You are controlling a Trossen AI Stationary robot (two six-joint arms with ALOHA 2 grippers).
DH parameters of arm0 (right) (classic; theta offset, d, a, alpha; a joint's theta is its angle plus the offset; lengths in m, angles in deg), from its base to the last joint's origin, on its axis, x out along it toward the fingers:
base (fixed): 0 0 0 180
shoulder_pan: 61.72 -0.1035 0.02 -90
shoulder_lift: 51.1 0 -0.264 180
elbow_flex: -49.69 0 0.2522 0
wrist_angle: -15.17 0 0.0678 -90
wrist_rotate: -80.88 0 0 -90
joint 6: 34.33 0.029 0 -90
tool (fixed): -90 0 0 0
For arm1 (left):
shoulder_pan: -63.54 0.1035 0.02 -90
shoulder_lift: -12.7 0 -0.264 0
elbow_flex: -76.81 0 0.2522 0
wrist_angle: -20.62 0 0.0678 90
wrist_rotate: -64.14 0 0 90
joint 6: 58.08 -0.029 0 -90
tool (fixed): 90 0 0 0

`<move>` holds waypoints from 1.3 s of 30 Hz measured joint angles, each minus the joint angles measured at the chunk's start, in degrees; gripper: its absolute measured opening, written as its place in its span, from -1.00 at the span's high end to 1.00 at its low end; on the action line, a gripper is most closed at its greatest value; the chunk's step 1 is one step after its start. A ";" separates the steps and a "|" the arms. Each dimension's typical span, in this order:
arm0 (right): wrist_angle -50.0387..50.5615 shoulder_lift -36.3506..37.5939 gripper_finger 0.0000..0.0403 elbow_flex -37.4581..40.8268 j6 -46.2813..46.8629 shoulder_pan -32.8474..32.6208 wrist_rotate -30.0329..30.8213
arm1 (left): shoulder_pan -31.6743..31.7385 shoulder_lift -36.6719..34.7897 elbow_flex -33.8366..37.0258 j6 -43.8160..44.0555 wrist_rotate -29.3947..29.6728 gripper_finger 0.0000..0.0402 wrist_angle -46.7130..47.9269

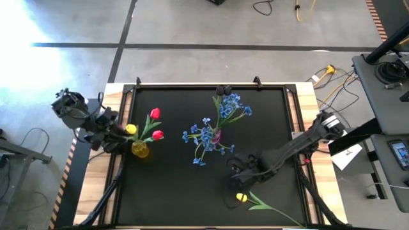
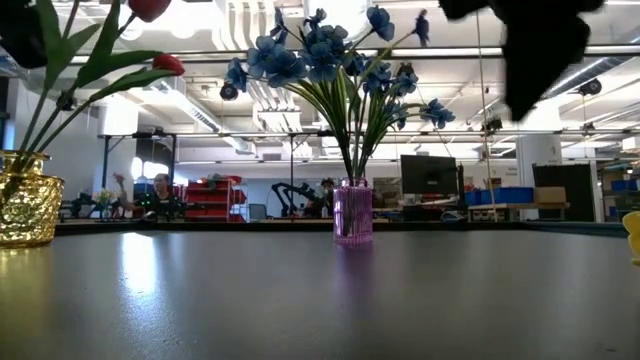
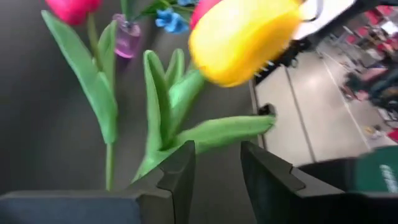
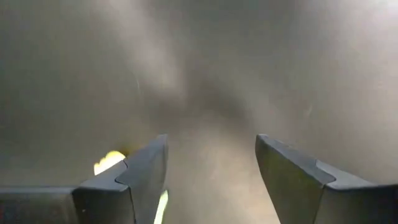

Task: Sort flowers into vase by color
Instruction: Put the bottom left yellow flower into yellow vase, then put the yellow flower into the yellow vase

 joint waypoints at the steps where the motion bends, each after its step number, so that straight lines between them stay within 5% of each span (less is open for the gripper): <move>1: 0.04 -1.08 -0.16 0.34 -0.88 -0.14 -2.36 | 0.00 0.70 -1.63 -0.01 -0.68 0.43 0.60; 6: -0.24 -7.02 -0.16 1.06 -4.93 -1.31 -14.65 | 0.00 3.63 -9.60 -3.34 -1.07 0.42 2.65; 12: -6.42 -12.70 -0.16 0.76 -4.03 -3.44 -26.01 | 0.02 5.71 -15.01 -10.67 6.86 0.42 2.33; 28: -10.39 -14.83 0.09 0.96 -0.47 -9.12 -20.41 | 0.00 4.69 -9.97 -15.08 14.05 0.42 0.88; 39: -11.52 -16.53 0.72 0.25 -1.42 -8.23 -18.82 | 0.00 4.54 -6.05 -13.66 14.06 0.42 -0.81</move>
